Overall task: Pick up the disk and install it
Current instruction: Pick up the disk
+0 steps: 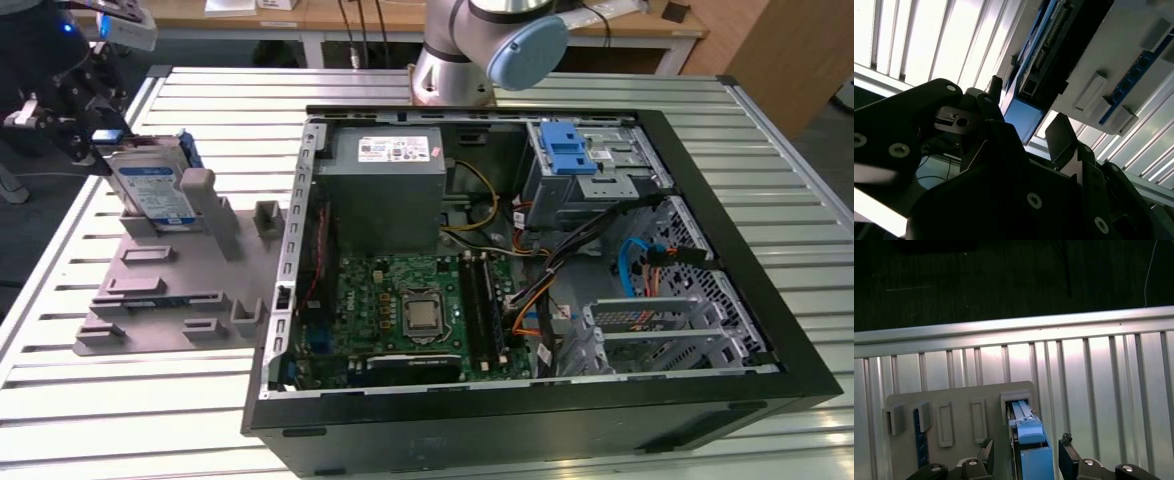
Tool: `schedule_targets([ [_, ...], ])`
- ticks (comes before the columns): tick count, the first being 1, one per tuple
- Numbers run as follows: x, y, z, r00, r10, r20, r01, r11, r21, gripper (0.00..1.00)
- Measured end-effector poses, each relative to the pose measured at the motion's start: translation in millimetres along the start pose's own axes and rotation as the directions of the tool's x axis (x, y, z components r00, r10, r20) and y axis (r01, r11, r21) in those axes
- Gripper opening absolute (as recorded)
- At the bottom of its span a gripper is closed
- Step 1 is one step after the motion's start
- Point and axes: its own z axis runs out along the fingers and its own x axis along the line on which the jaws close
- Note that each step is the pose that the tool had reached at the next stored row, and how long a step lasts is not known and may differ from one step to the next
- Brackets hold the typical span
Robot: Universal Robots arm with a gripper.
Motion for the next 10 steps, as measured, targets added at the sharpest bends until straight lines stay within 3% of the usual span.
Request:
schedule_targets([
  [7, 0.4, -0.1, 9.8, 1.0, -0.001, 0.0, 0.001, 1.0, -0.0003, 0.61],
  [9, 0.4, -0.1, 9.9, 1.0, -0.001, -0.0001, 0.001, 1.0, -0.0005, 0.49],
  [10, 0.4, -0.1, 9.7, 1.0, -0.001, -0.0001, 0.001, 1.0, -0.0002, 0.49],
])
